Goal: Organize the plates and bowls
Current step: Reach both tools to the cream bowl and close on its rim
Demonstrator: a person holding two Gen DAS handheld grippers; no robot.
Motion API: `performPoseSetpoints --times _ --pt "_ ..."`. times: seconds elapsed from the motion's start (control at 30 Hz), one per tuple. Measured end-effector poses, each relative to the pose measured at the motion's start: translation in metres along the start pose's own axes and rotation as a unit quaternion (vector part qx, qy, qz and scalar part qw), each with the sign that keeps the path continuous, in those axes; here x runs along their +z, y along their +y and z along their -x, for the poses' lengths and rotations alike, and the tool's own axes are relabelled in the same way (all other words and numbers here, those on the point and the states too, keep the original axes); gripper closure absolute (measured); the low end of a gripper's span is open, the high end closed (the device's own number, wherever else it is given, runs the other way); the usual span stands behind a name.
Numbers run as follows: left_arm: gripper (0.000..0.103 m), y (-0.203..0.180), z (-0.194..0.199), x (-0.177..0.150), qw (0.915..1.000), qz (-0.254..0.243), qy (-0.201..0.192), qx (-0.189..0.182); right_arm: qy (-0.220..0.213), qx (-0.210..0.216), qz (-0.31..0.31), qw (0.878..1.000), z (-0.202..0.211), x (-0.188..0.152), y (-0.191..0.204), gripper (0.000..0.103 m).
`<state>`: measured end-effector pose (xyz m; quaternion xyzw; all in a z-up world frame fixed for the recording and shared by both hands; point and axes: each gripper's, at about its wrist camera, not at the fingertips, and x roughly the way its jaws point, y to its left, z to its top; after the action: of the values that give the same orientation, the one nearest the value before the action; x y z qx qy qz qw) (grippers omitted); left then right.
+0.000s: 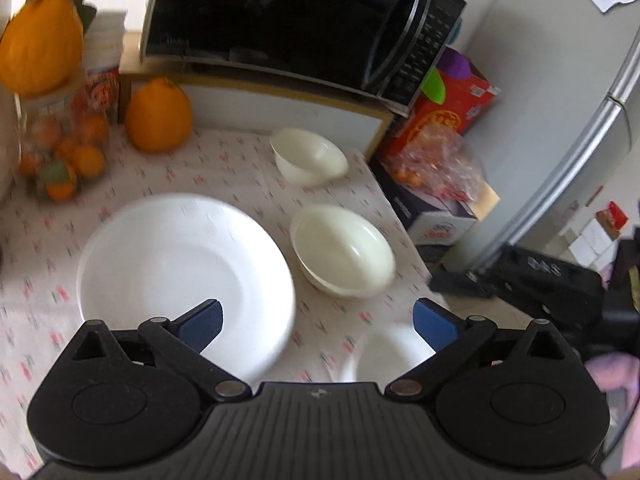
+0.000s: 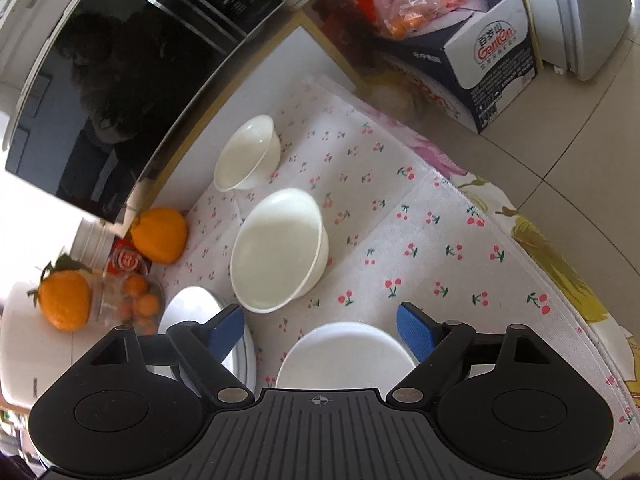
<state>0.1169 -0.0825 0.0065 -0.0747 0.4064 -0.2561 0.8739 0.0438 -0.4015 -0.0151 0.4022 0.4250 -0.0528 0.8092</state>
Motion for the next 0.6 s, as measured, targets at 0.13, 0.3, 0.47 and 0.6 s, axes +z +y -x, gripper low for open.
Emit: performPoseSetpoints --times 0.13,0.3,0.47,0.6 --pt "0.001 0.014 -0.013 0.022 0.9997 -0.004 -0.012 0.021 -0.007 0.008 -0.017 1.0 -0.001 0.005 0.0 0.018" --pt "0.002 0.02 -0.035 0.041 0.9997 -0.006 -0.012 0.021 -0.019 0.014 -0.036 0.999 -0.008 0.013 0.001 0.018" --pt "0.008 0.015 -0.058 0.051 0.9996 -0.023 -0.016 -0.006 -0.033 0.025 -0.074 0.996 -0.019 0.02 -0.001 0.018" --pt "0.026 0.014 -0.08 0.057 0.9994 -0.02 0.003 -0.029 -0.039 0.028 -0.092 0.995 -0.031 0.022 0.0 0.018"
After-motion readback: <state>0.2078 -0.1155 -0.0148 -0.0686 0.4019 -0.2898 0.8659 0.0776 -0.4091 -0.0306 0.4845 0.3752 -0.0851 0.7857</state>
